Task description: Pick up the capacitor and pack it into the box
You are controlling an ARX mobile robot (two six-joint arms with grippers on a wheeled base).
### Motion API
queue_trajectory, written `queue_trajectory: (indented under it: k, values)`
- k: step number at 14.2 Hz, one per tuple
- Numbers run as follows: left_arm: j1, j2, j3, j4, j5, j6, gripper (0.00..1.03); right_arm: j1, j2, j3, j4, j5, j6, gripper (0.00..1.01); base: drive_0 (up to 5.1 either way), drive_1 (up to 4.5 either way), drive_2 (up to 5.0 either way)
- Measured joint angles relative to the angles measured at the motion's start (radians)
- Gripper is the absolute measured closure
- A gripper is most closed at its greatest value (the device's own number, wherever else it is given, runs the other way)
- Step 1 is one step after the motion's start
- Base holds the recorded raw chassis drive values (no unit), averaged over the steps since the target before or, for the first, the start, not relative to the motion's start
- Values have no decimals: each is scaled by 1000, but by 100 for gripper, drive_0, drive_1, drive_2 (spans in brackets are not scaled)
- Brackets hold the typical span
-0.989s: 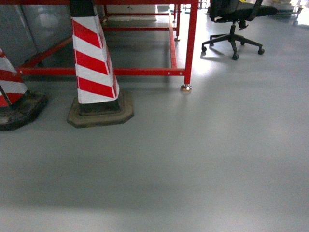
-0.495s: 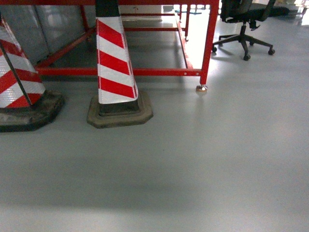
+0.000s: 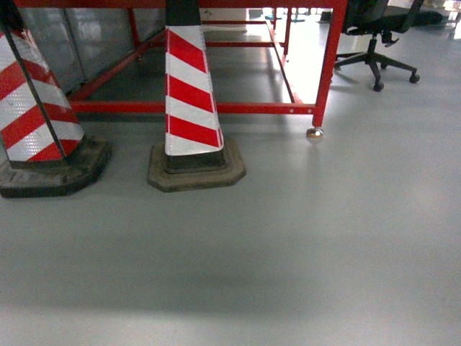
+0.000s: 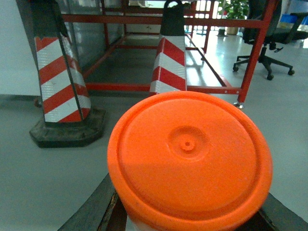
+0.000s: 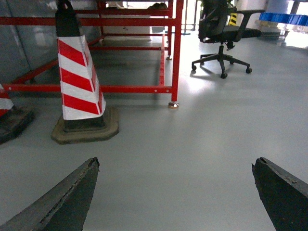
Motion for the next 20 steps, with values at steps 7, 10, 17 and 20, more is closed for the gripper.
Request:
queue_trajectory:
  k: [7,10,17,20]
  values:
    - [0,0,0,1,-1,0,59,0,0,0,-1,-3,0,3,-282,141,141]
    - [0,0,0,1,-1,0,59,0,0,0,-1,-2,0,3,0,0,0]
    - [0,0,0,1,0,0,59,0,0,0,-1,0,0,3,7,409,-394]
    - [0,0,0,2,2,0,59,0,0,0,-2,0,0,3,7,409,-394]
